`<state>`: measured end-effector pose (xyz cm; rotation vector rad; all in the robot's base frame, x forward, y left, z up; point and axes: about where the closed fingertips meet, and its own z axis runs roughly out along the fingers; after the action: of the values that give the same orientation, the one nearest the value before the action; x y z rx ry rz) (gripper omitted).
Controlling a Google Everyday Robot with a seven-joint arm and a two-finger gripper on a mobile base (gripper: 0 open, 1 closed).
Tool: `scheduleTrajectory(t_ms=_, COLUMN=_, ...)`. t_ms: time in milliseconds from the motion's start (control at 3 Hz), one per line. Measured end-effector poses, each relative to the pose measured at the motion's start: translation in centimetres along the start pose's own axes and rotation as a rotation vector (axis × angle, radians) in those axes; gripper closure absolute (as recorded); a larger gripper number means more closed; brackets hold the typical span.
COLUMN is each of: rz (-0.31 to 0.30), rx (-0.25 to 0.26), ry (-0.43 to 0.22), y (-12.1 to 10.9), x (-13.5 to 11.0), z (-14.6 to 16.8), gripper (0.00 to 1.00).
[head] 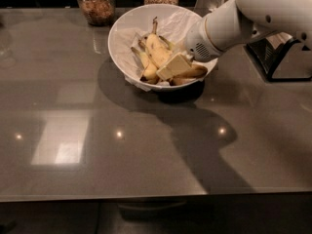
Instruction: Pick banana from white bowl
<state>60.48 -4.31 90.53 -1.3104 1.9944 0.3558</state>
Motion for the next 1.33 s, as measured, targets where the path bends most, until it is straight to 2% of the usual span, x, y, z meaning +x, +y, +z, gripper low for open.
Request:
scheduleTrajectory(t_ms=333, rz=-0.010, rx=0.033, ry=0.047, y=-0.3, x=0.9, z=0.4, gripper=0.44)
scheduleTrajectory(t_ms=667, rz=-0.014, rx=0.062, ry=0.081, y=-0.5, x=1.5, z=0.5, gripper=0.63)
scheduleTrajectory(t_ms=1000, rz=-0.015, rx=0.088, ry=0.095, y=-0.4, x=1.6, z=0.2, gripper=0.86)
scheduleTrajectory(t_ms=1333, rz=-0.034, rx=0.096, ry=0.084, y=0.0, x=0.8, z=-0.8, gripper=1.00)
